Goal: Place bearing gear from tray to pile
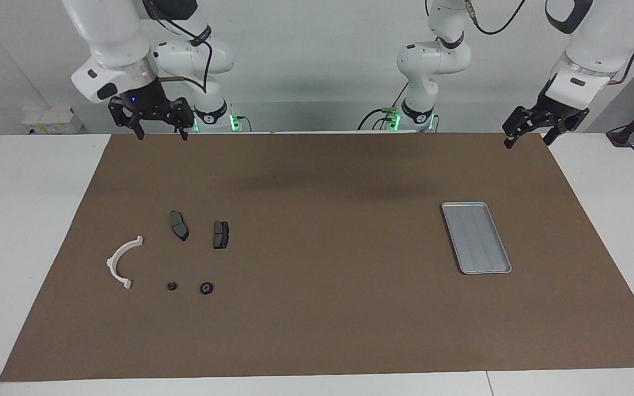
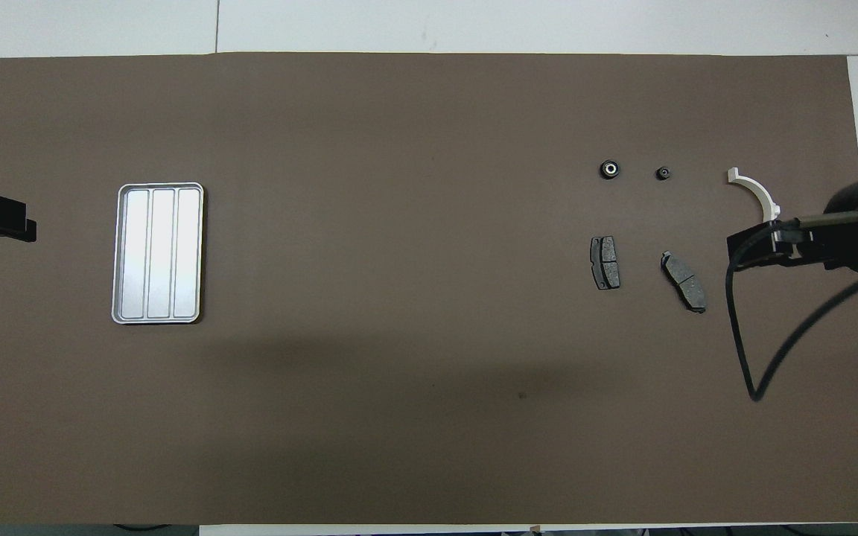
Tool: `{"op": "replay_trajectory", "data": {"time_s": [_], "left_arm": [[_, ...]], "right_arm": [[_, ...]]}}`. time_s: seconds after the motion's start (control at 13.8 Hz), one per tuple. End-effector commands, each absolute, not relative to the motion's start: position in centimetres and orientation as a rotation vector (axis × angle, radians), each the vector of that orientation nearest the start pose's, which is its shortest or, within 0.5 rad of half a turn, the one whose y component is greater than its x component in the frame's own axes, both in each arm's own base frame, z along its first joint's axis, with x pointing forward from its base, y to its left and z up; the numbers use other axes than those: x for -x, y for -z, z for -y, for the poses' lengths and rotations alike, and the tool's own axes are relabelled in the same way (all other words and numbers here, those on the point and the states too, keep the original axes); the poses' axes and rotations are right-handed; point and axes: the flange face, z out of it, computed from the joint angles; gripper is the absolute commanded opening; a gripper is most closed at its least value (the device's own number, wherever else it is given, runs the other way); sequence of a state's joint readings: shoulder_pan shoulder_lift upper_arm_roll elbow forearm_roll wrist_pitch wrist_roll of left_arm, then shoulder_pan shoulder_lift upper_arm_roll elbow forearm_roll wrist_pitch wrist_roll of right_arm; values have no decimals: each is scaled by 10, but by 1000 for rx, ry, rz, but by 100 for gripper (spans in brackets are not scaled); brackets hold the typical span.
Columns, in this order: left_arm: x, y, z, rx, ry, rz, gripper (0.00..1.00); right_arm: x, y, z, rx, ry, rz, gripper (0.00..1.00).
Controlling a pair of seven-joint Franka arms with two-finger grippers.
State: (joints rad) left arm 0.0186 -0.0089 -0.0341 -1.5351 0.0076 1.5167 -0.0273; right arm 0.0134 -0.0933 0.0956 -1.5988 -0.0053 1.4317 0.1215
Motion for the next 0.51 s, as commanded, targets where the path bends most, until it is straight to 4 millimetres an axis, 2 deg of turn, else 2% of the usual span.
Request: {"op": "replay_trajectory", "data": {"time_s": [0.0, 0.44], "left_arm": [[-543, -641, 8, 3135, -9, 5, 100], [-543, -641, 8, 3135, -9, 5, 100]], "right_arm": [[-495, -647, -58, 3124, -150, 23, 100], [-497, -645, -49, 3128, -152, -2, 100]]}}
